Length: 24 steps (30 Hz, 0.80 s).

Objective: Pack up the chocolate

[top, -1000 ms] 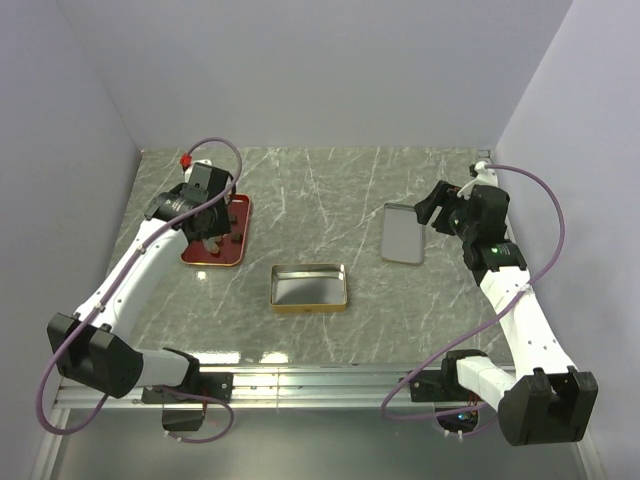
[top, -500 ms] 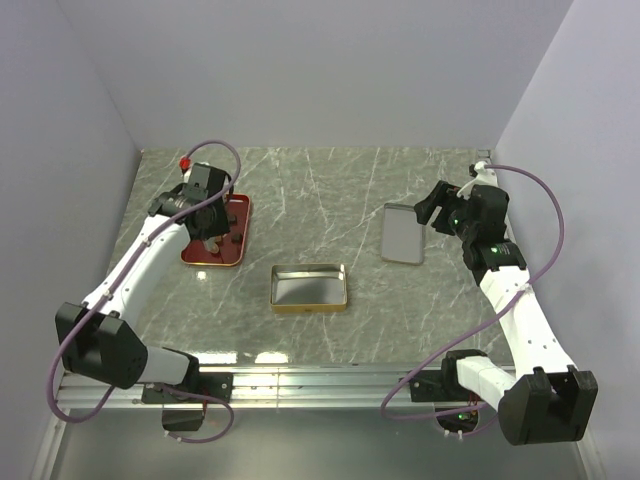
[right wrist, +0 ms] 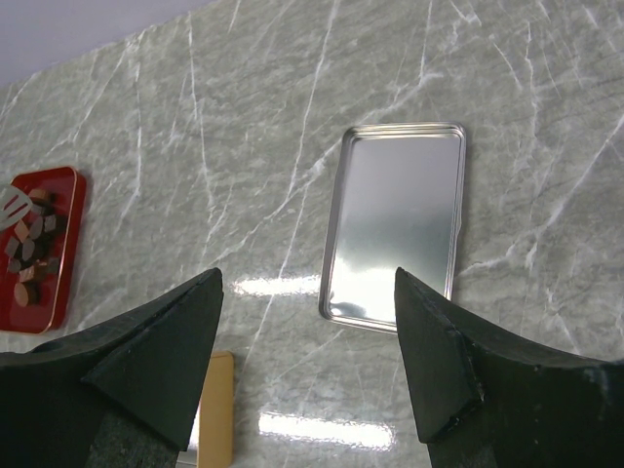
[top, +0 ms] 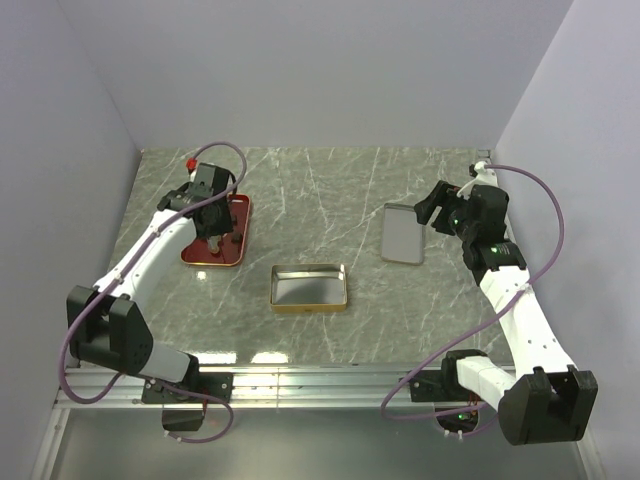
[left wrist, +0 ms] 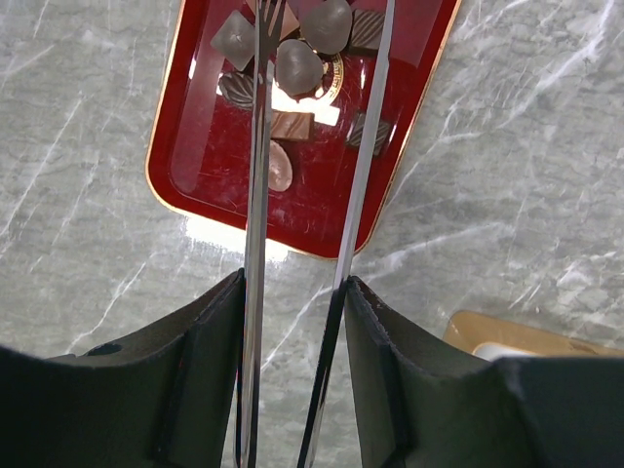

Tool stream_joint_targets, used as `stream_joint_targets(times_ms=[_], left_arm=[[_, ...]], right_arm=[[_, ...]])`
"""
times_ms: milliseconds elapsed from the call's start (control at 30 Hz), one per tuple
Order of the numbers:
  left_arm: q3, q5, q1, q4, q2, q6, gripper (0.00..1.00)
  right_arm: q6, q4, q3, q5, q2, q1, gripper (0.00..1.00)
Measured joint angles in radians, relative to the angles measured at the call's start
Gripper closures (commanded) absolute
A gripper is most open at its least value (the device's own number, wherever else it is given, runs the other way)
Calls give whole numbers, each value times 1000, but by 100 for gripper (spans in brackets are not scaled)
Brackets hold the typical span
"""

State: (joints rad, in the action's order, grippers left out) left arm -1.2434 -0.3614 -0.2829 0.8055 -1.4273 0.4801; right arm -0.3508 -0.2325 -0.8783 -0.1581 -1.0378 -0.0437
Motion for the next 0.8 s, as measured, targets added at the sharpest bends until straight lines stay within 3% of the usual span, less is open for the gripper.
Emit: stream_joint_targets(times_ms=[800], left_arm=[[9,16,26,-91,-120,-53,52]], right_arm=[[1,0,2,19,-7,0,23]])
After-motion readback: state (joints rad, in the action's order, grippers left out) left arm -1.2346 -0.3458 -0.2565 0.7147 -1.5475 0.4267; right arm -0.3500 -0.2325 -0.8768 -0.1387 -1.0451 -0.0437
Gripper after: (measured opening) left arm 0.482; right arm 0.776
